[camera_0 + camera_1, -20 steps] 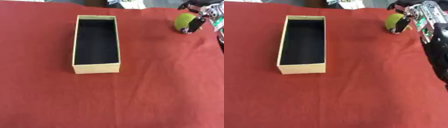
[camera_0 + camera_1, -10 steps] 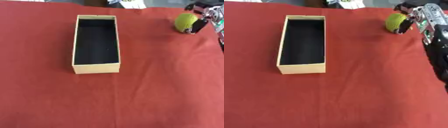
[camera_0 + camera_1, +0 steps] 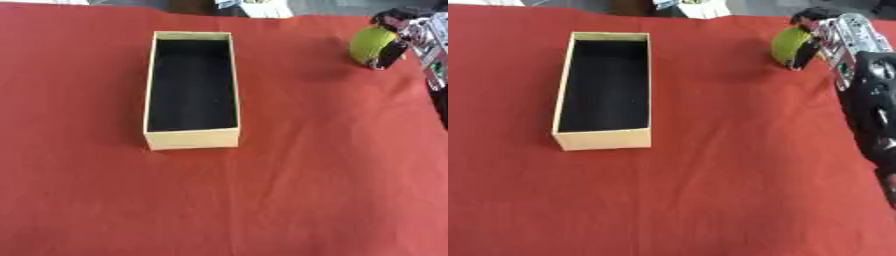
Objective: Pick up objects on the table and place them in the box.
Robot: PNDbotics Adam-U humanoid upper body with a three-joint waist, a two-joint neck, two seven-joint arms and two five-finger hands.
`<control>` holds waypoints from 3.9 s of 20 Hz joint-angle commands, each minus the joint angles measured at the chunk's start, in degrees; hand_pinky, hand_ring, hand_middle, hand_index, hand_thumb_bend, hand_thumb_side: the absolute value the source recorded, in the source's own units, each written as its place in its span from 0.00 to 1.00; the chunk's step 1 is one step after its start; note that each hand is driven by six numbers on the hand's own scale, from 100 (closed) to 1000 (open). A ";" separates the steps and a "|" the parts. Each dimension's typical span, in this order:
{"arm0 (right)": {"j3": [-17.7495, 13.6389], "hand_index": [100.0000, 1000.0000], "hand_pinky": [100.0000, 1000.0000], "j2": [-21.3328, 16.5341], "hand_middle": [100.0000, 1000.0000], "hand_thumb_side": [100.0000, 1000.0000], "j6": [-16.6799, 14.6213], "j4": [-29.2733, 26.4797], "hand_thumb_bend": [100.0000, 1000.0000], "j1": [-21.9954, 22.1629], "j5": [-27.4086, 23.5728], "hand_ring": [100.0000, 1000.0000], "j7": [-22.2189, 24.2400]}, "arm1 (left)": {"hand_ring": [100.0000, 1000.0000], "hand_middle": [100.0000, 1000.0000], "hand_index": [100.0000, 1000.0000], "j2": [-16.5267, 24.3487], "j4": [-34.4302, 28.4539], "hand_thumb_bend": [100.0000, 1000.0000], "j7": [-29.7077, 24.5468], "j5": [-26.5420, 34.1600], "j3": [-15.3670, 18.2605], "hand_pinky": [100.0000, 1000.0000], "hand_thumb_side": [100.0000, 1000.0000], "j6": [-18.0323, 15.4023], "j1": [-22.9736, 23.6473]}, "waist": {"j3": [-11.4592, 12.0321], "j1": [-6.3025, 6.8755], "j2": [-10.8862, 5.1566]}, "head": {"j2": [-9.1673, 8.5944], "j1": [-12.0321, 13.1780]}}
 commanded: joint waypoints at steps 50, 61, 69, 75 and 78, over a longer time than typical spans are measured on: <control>3.09 0.49 0.71 -4.04 0.44 0.00 -4.40 -20.00 0.00 0.51 -2.08 0.57 -20.51 | 0.76 0.82 0.66 0.28 -0.86 0.09 -1.68 -0.42 -0.22 0.55 0.68 -0.01 -0.85 | -0.13 0.06 -0.67 | -0.72 0.03; 15.42 0.50 0.74 -0.64 0.45 0.00 -16.94 -35.31 0.00 -5.71 -17.84 0.56 -12.54 | 0.76 0.82 0.66 0.79 -0.86 0.09 -1.66 0.02 -0.50 0.55 0.67 0.04 -0.71 | 0.14 -0.20 -1.38 | 0.06 0.53; 21.40 0.50 0.71 7.16 0.44 0.00 -19.96 -31.32 0.00 -10.08 -21.10 0.54 -10.67 | 0.76 0.82 0.66 0.63 -0.86 0.09 -1.94 0.29 -0.66 0.55 0.67 0.03 -0.71 | 0.45 -0.03 -1.44 | 0.24 0.50; 25.05 0.50 0.68 10.82 0.43 0.00 -21.44 -27.26 0.00 -10.71 -24.68 0.52 -8.91 | 0.76 0.82 0.66 0.73 -0.86 0.10 -1.97 0.58 -0.75 0.55 0.67 -0.15 -0.87 | 0.70 -0.03 -1.51 | 0.21 0.48; 26.09 0.50 0.68 11.80 0.44 0.00 -21.65 -25.93 0.00 -10.44 -25.47 0.52 -8.26 | 0.76 0.82 0.66 0.73 -0.86 0.10 -2.01 0.68 -0.80 0.55 0.67 -0.15 -0.95 | 0.83 -0.02 -1.54 | 0.10 0.52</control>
